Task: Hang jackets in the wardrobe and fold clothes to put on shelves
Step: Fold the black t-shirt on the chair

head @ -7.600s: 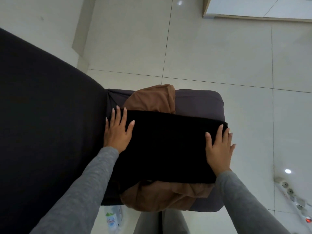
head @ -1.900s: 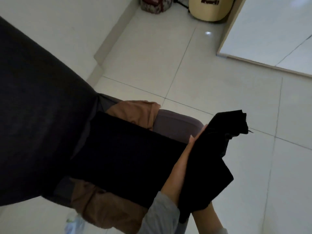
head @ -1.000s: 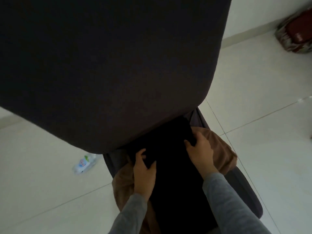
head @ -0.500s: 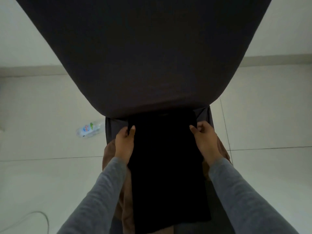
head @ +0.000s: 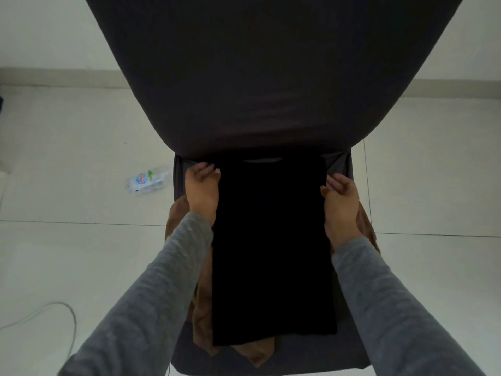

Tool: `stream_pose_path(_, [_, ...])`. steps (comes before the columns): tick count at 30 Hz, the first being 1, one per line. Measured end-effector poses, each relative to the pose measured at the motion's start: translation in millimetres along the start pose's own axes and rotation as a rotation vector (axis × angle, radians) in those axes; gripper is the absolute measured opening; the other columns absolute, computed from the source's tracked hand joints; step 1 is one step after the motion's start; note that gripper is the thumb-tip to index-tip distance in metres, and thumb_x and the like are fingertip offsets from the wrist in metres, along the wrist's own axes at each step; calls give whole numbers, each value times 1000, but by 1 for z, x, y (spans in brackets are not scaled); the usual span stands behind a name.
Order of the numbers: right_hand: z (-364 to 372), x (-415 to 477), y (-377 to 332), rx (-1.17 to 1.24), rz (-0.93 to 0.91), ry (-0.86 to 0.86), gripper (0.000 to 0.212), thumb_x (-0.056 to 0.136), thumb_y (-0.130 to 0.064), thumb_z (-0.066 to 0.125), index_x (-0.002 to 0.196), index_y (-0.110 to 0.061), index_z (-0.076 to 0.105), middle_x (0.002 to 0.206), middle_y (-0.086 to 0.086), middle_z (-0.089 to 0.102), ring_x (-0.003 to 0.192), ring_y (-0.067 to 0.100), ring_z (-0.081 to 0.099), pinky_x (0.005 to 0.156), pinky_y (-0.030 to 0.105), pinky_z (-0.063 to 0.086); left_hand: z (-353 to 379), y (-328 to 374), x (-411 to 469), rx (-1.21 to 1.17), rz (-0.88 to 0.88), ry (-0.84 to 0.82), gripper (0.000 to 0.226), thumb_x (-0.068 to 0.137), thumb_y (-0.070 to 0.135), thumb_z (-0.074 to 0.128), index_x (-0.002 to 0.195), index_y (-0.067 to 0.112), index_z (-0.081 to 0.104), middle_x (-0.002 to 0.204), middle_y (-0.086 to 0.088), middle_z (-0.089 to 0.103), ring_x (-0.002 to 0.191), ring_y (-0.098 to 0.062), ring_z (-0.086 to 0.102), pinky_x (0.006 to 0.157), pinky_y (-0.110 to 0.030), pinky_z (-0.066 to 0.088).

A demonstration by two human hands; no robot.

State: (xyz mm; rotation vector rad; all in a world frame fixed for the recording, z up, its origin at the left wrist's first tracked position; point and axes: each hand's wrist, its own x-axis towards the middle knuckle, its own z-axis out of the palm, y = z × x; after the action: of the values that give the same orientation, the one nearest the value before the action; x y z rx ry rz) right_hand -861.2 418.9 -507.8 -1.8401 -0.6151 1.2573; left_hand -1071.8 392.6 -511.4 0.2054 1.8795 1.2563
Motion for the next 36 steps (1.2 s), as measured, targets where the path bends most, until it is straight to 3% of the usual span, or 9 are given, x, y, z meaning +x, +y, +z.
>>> stream_pose_path(3, [-3,-23,11,-304,-354,28,36,87,5,45,119,-9,54,118,2,58,114,14,52,102,23,39,-5,-6,-26,252,469,42,23,89,2,49,110,9,54,108,-5,61,104,-16,58,96,-23,44])
stream_pose_path(7, [9,-32,35,-604,-783,-368,40,90,-2,40,126,-9,55,135,3,49,135,15,34,115,29,24,-8,-39,-37,783,937,-454,38,95,21,40,128,12,54,135,-4,52,132,-15,38,114,-29,24])
stream_pose_path(12, [11,-9,42,-1113,-748,-364,64,92,-50,14,148,-21,26,158,2,14,147,21,3,117,40,1,-15,-49,-7,1252,840,-450,73,87,59,6,149,22,17,158,-3,9,146,-17,1,118,-34,0])
stream_pose_path(16, [10,4,35,-1262,-643,-306,63,98,-51,23,151,-20,8,160,5,-2,147,21,-7,116,42,-5,-15,-47,-1,1375,743,-360,80,82,65,-1,150,23,6,159,-3,-7,145,-16,-11,115,-43,-9])
stream_pose_path(19, [6,-4,37,-1259,-524,-221,66,99,-49,23,151,-13,5,159,9,-2,147,22,-6,117,42,-4,-16,-52,-11,1335,641,-225,79,85,62,-1,151,19,6,159,-5,-7,145,-19,-12,115,-45,-10])
stream_pose_path(22, [-3,-28,56,-1204,-588,-149,62,100,-44,19,150,-9,13,159,10,6,147,21,-3,118,40,-5,-23,-63,-35,1234,601,-113,71,91,54,3,150,15,10,159,-6,-3,144,-16,-13,114,-44,-11])
stream_pose_path(27, [-31,-84,102,-1110,-720,-203,58,99,-38,20,148,-7,24,156,9,19,145,18,9,118,33,-3,-52,-99,-83,1295,851,-246,59,99,44,18,149,13,20,157,-7,15,145,-18,6,118,-42,1])
stream_pose_path(32, [-74,-107,136,-1243,-698,-216,62,99,-46,14,149,-9,22,156,5,19,145,15,11,117,39,8,-88,-121,-90,1261,787,-225,58,99,48,16,150,19,16,157,-4,12,146,-19,6,118,-43,6])
stream_pose_path(36, [-88,-116,145,-1241,-654,-214,63,99,-47,10,149,-10,20,157,3,15,145,15,8,118,34,1,-110,-136,-100,1282,766,-205,60,99,48,17,149,16,13,156,-6,15,145,-19,10,117,-46,12])
